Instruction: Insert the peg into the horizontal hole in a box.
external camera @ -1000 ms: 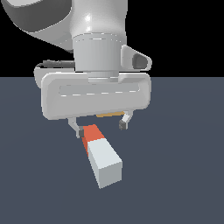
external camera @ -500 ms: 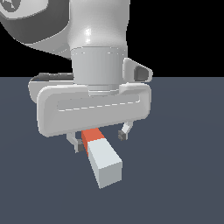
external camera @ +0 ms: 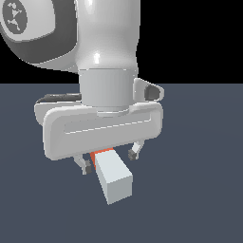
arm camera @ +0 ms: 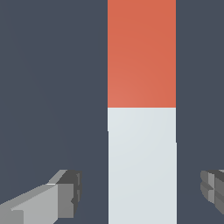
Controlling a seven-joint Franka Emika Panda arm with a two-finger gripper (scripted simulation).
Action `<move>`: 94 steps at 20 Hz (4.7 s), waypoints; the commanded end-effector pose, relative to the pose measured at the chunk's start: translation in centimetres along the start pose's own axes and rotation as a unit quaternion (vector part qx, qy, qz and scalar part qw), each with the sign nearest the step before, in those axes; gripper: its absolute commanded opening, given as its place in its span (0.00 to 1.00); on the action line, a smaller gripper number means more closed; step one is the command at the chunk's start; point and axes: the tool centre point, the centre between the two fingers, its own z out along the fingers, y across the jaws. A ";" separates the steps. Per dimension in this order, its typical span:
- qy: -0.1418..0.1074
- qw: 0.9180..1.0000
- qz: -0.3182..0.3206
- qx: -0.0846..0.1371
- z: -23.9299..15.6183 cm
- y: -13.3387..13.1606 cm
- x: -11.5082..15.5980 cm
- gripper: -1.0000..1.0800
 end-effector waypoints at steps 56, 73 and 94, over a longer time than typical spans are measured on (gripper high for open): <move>0.000 0.998 0.066 0.000 -2.7 13.6 15.3 0.00; 0.000 0.998 0.066 0.001 -2.7 13.7 15.9 0.00; 0.000 0.998 0.066 -0.001 -3.0 15.1 25.2 0.00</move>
